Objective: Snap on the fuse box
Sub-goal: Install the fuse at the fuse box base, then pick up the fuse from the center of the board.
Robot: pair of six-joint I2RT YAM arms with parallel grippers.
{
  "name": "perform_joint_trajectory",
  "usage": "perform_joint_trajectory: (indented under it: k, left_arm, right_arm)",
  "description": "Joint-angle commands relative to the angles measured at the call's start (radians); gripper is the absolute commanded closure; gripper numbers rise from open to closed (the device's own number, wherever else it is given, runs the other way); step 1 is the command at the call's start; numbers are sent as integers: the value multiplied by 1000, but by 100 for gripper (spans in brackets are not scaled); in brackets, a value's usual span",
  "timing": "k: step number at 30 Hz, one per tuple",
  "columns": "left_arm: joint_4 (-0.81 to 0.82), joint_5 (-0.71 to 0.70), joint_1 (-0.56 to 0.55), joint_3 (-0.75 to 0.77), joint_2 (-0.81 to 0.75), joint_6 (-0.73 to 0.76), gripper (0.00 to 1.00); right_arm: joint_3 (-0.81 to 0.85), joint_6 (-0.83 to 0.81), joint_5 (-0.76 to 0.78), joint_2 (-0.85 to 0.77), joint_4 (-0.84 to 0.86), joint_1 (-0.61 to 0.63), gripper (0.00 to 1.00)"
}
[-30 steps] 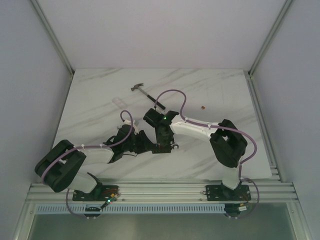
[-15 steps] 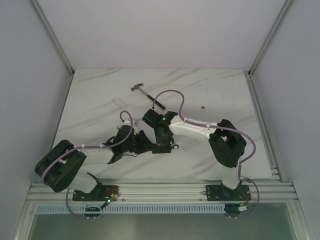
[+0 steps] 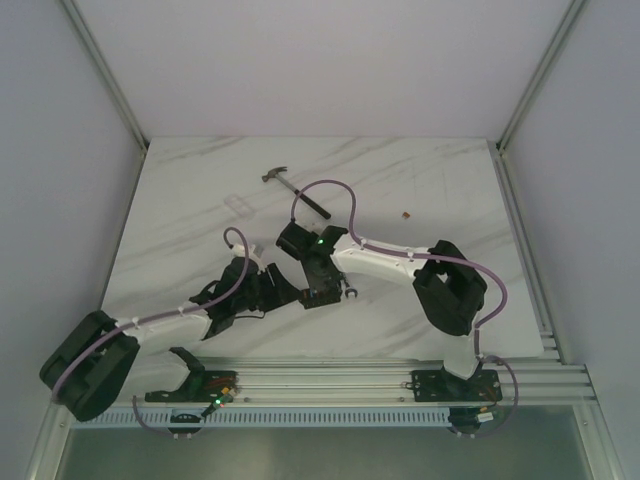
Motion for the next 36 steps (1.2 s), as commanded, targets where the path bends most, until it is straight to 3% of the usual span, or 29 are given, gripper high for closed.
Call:
perform_joint_trajectory:
  k: [1, 7, 9, 14, 22, 28, 36]
  left_arm:
    - [-83, -55, -1, -19, -80, 19, 44]
    - [-152, -105, -1, -6, -158, 55, 36]
    - [-161, -114, 1, -2, -166, 63, 34]
    - [-171, -120, 5, 18, -150, 87, 31]
    - [-172, -120, 30, 46, -123, 125, 24]
    - [-174, -109, 47, 49, -114, 136, 18]
    - [-179, -102, 67, 44, -104, 143, 8]
  right_arm:
    - [2, -33, 5, 35, -2, 11, 88]
    - [61, -49, 27, -60, 3, 10, 61]
    - [68, -63, 34, -86, 3, 4, 57]
    - [28, -117, 124, -141, 3, -75, 53]
    - [-76, -170, 164, -182, 135, -418, 50]
    - [-39, -187, 135, -99, 252, -631, 50]
    - [108, -195, 156, 99, 286, -734, 51]
